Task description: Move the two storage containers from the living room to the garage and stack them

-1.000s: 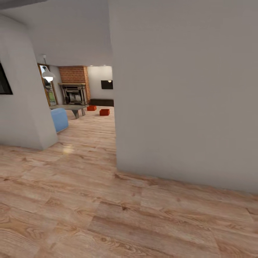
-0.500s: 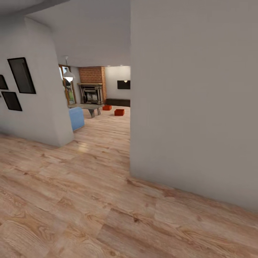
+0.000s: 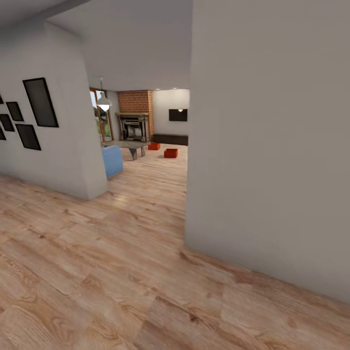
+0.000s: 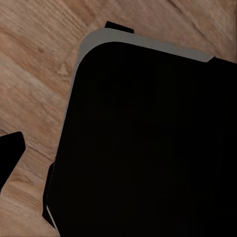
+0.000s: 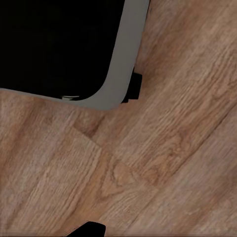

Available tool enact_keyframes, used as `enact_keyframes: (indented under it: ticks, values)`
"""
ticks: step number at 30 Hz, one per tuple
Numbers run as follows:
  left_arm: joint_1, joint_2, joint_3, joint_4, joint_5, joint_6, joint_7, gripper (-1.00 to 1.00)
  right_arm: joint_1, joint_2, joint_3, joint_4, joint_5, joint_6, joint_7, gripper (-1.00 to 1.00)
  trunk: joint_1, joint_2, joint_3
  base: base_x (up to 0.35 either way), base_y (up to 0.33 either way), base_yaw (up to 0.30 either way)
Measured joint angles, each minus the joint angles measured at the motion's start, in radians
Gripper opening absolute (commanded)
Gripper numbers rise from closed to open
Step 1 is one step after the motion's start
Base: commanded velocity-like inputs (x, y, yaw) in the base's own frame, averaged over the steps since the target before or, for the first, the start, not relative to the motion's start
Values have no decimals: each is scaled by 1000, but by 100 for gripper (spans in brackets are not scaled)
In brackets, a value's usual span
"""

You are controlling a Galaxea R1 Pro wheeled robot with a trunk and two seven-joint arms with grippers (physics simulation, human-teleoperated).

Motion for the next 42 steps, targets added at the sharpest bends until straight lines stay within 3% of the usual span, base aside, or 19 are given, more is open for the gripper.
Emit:
enact_keyframes:
  ticks: [8, 42]
  values:
    - [0, 1, 0, 0, 0, 0, 0, 100, 0, -1, -3, 0, -3, -2, 0, 100, 0, 0, 0, 324, 0, 125]
    - [0, 1, 0, 0, 0, 1, 0, 100, 0, -1, -5, 0, -8, -2, -3, 100, 0, 0, 0, 324, 0, 268]
